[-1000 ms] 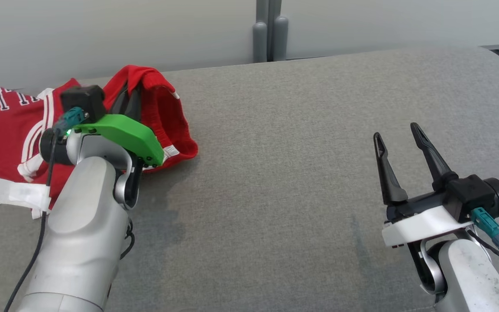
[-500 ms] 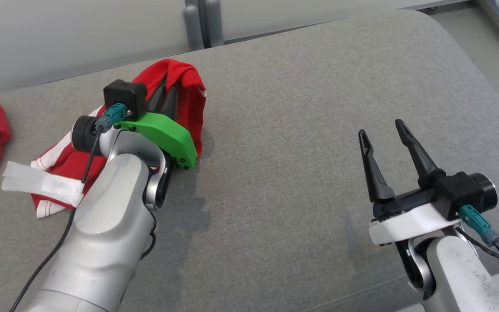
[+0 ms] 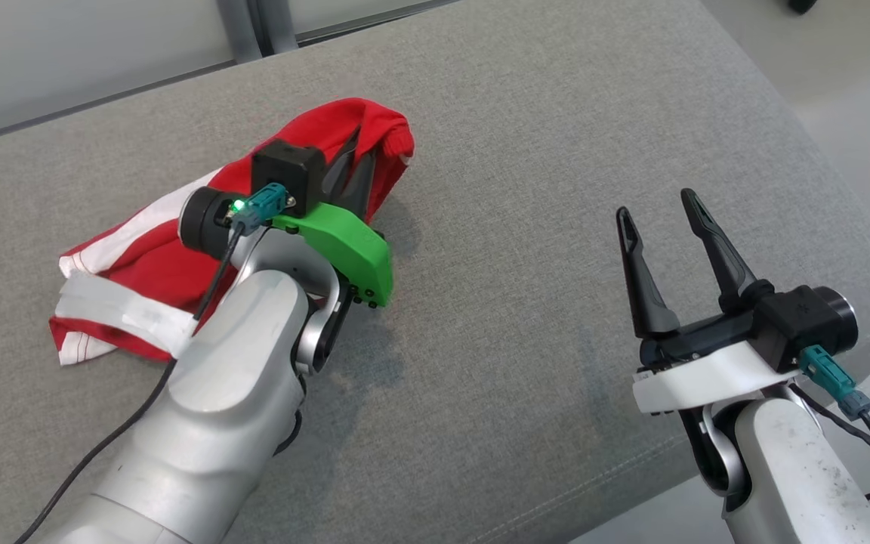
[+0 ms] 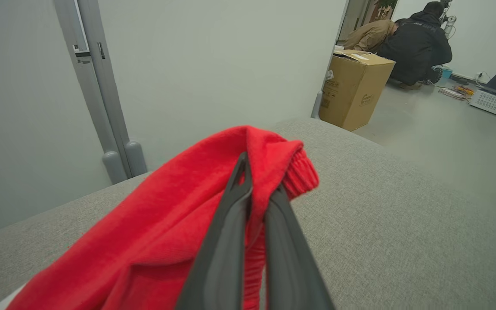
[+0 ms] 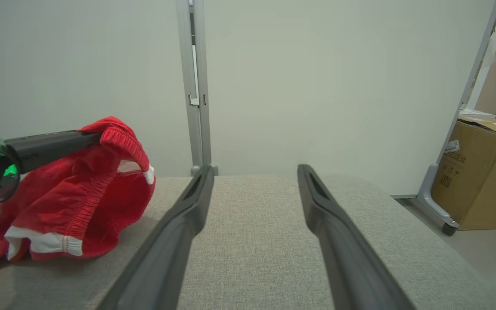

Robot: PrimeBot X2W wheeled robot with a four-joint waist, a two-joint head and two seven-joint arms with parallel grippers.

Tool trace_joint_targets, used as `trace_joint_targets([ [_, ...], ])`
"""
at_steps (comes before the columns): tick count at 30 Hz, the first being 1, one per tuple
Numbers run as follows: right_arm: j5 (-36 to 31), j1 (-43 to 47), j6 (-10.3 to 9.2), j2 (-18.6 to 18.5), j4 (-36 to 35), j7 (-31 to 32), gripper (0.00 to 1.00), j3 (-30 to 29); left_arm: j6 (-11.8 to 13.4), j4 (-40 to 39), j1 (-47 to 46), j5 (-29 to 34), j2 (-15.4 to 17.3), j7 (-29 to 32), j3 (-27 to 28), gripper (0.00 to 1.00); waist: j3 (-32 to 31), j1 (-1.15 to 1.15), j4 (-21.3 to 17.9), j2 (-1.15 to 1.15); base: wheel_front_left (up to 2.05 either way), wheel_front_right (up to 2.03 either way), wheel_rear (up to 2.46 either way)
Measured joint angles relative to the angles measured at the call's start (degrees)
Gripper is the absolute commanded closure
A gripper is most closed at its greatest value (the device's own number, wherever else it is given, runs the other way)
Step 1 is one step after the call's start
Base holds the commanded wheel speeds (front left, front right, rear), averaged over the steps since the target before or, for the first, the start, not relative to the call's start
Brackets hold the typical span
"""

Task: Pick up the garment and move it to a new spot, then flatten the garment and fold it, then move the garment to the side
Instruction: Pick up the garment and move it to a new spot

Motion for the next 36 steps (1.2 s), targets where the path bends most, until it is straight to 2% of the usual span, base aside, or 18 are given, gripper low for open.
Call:
trace_joint_targets([
  [14, 0.5, -1.0, 0.18, 0.4, 0.7, 0.0, 0.0, 1.8, 0.5, 4.2, -0.2, 0.7, 0.5, 2.1, -8.0, 1.0, 1.7, 0.0, -0.8, 0.0, 0.0, 0.0, 0.0],
  [15, 0.5, -1.2, 0.24, 0.5, 0.8, 0.0, 0.0, 2.0, 0.5, 4.5, -0.2, 0.5, 0.5, 2.1, -8.4, 0.83, 1.8, 0.0, -0.8, 0.0, 0.0, 0.0, 0.0],
  [16, 0.5, -1.5, 0.41, 0.5, 1.0, 0.0, 0.0, 2.2, 0.5, 4.8, -0.2, 0.4, 0.5, 2.1, -8.7, 0.55, 1.8, 0.0, -0.8, 0.0, 0.0, 0.0, 0.0],
  [17, 0.5, -1.8, 0.56, 0.5, 1.0, 0.0, 0.0, 2.4, 0.5, 5.1, -0.2, 0.3, 0.5, 2.0, -9.1, 0.0, 1.8, 0.0, -0.8, 0.0, 0.0, 0.0, 0.0],
  [21, 0.6, -2.1, 0.55, 0.5, 1.5, 0.0, 0.0, 2.5, 0.4, 5.3, 0.0, -0.1, 0.6, 1.8, -11.7, 0.0, 1.8, 0.0, -0.8, 0.0, 0.0, 0.0, 0.0],
  [25, 0.6, -2.1, 0.05, 0.5, 2.0, 0.0, 0.0, 1.2, -1.9, 4.6, 0.0, -1.0, 0.7, 1.6, -15.5, 0.0, 1.5, 0.0, 0.1, 0.0, 0.0, 0.0, 0.0],
  [36, 0.7, -2.0, 0.08, 0.4, 3.5, 0.0, 0.0, -0.1, -3.5, 3.3, 0.0, -2.5, 0.7, -1.0, -16.5, 0.0, -0.2, 0.0, 3.9, 0.0, 0.0, 0.0, 0.0],
])
